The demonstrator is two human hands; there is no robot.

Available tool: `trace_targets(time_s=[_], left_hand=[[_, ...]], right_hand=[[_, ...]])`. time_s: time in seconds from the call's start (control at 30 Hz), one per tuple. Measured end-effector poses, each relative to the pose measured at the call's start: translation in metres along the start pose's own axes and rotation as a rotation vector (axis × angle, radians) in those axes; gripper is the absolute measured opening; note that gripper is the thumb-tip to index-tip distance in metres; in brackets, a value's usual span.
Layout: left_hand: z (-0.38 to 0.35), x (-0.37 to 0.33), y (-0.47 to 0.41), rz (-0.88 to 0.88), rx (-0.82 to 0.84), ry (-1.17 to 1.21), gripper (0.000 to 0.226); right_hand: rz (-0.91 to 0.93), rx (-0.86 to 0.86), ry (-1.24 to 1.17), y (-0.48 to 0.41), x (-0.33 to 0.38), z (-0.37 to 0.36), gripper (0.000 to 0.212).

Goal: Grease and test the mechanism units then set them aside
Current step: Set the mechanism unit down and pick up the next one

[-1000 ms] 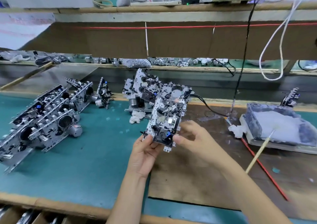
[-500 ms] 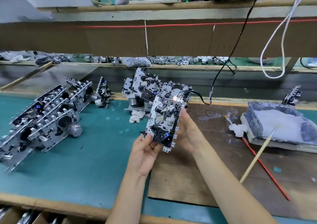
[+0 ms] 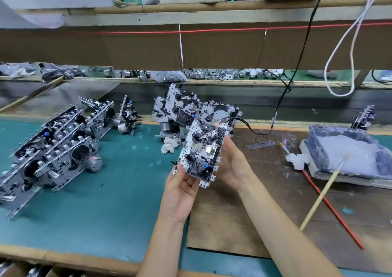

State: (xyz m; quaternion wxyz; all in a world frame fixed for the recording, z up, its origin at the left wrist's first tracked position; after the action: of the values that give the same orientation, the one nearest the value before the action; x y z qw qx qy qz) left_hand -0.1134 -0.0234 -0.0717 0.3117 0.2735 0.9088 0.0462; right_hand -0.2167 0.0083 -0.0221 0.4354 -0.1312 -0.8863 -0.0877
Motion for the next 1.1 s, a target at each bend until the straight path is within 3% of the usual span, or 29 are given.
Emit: trace_targets(time_s=[0.1, 0.23, 0.33, 0.43, 0.47, 0.6, 0.67, 1.1], left_hand=[[0.000, 0.001, 0.001, 0.004, -0.027, 0.016, 0.015], [0.000, -0.001, 0.001, -0.002, -0.023, 0.042, 0.030], [0.003, -0.004, 0.002, -0.036, -0.073, 0.026, 0.018], [0.007, -0.012, -0.003, -0.052, -0.081, 0.034, 0.023], [0.008, -0.017, -0.004, -0.067, -0.073, 0.025, 0.022], [0.020, -0.039, -0.001, -0.114, -0.033, -0.077, 0.022], [0.026, -0.046, 0.001, -0.113, -0.007, -0.140, 0.023], [0.043, -0.061, 0.015, -0.119, 0.031, -0.350, 0.026]], right_hand=[[0.029, 0.006, 0.046, -0.004, 0.001, 0.001, 0.054], [0.067, 0.053, 0.110, -0.005, 0.002, -0.001, 0.050], [0.057, 0.083, 0.220, -0.005, 0.004, -0.006, 0.075], [0.063, -0.092, 0.385, -0.008, 0.005, -0.002, 0.100], [0.084, -0.159, 0.423, -0.010, 0.007, -0.003, 0.095], [0.077, -0.380, 0.331, -0.018, 0.014, -0.002, 0.040], [0.091, -0.428, 0.406, -0.020, 0.017, -0.003, 0.026], [0.166, -0.583, 0.506, -0.010, 0.018, -0.004, 0.024]])
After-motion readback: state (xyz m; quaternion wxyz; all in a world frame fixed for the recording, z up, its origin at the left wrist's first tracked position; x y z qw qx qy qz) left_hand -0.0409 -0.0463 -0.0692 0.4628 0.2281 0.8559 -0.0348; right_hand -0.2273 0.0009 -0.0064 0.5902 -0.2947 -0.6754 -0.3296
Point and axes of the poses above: each hand's wrist, its own y-axis away from the middle knuckle, its own z-axis out of the back of the hand, x = y × z, the point moved 5 cm from there along -y, towards the middle knuckle, and after that the axes turned 10 degrees about -x, right-handed, at the moved point
